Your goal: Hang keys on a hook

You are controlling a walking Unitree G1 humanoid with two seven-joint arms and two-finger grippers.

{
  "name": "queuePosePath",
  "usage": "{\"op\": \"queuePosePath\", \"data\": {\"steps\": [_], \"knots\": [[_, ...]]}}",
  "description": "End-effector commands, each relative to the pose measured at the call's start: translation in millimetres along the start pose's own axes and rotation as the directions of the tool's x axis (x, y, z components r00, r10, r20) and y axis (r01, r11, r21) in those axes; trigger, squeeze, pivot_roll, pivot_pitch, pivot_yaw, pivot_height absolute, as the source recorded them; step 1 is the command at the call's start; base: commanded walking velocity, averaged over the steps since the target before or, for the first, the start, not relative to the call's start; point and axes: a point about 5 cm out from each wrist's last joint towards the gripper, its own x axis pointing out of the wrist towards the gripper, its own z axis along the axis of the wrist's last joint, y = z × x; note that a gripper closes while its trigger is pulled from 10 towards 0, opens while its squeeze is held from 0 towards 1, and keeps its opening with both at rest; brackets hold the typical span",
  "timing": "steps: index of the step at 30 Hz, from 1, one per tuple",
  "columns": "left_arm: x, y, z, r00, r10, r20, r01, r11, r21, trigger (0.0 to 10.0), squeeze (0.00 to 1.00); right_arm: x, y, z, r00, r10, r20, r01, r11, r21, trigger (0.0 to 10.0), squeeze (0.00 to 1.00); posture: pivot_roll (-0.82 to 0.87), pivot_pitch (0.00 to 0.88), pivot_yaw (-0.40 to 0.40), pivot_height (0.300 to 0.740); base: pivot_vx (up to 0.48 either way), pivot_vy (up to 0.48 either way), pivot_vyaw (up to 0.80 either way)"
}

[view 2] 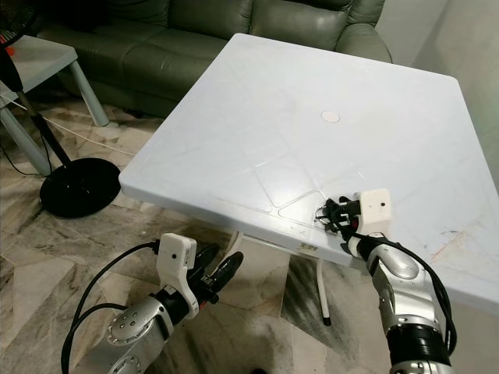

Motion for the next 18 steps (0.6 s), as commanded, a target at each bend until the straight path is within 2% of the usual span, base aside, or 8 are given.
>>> {"op": "queuePosePath", "data": {"steps": [1, 5, 7, 9, 18], "knots": [[2.0, -5.4, 0.5, 1.000, -0.012, 0.001, 0.012, 1.000, -0.008, 10.0, 0.00, -2.4, 0.1, -2.4, 1.000, 0.000, -0.015, 0.000, 1.000, 0.024, 10.0, 0.00, -0.02, 0.229, -0.067, 0.740, 0.000, 0.000, 0.00], [2.2, -5.4, 0.6, 1.000, -0.012, 0.001, 0.012, 1.000, -0.007, 10.0, 0.00, -2.4, 1.3, -1.2, 1.000, 0.013, 0.000, -0.013, 1.000, 0.026, 9.9, 0.00, -0.02, 0.230, -0.067, 0.740, 0.000, 0.000, 0.00], [2.1, -5.4, 0.6, 1.000, -0.011, 0.001, 0.011, 1.000, -0.006, 10.0, 0.00, -3.0, 0.7, -0.2, 1.000, -0.003, 0.017, 0.003, 1.000, 0.026, 0.0, 0.00, -0.02, 0.231, -0.068, 0.740, 0.000, 0.000, 0.00], [2.0, -5.3, 0.5, 1.000, -0.010, 0.000, 0.010, 1.000, -0.005, 10.0, 0.00, -3.7, 0.8, 2.0, 0.999, 0.000, 0.044, -0.001, 1.000, 0.023, 0.0, 0.00, -0.02, 0.231, -0.068, 0.740, 0.000, 0.000, 0.00], [2.6, -5.1, 1.2, 1.000, -0.005, 0.006, 0.005, 1.000, -0.002, 10.0, 0.00, -0.4, 0.0, 6.3, 0.998, -0.040, 0.050, 0.040, 0.999, 0.009, 0.0, 0.00, -0.02, 0.229, -0.071, 0.740, 0.000, 0.000, 0.00]]}}
